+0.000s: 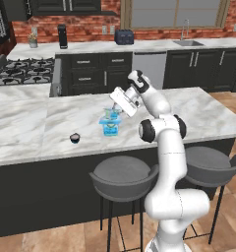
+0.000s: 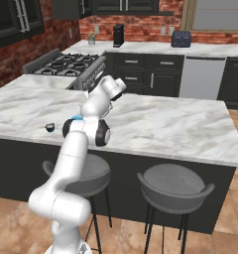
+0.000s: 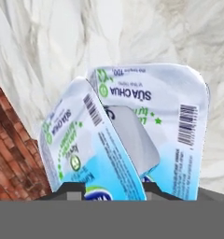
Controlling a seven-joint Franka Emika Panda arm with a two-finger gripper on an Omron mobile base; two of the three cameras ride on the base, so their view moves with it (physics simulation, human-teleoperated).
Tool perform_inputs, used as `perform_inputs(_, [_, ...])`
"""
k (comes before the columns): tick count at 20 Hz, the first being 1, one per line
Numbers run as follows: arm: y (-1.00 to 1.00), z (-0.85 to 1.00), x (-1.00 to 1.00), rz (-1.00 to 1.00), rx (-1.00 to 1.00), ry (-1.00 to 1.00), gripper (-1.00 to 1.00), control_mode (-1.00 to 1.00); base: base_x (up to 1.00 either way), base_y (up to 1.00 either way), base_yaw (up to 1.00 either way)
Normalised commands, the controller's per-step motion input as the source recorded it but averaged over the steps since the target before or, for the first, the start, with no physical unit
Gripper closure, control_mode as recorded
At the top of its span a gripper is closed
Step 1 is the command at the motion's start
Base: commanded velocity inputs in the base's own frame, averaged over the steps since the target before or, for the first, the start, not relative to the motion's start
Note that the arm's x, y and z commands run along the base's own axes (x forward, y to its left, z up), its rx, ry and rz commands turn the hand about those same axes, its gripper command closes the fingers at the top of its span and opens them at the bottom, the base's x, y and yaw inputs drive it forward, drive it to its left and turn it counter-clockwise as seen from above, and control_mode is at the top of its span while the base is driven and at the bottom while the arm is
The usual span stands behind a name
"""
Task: Stack the yogurt containers by placing the smaller containers on top of the larger containers.
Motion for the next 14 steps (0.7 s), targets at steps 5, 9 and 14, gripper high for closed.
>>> perform_inputs(5, [0.02, -0.03, -0.35, 0.03, 0.0, 0.0, -1.0, -1.0, 0.0, 0.0, 0.0])
perform_inputs(9, [0.0, 0.0, -0.71, 0.01, 0.0, -0.03, -1.0, -1.0, 0.0, 0.0, 0.0])
perform_inputs(14, [0.02, 0.0, -0.83, 0.0, 0.0, -0.06, -1.0, -1.0, 0.0, 0.0, 0.0])
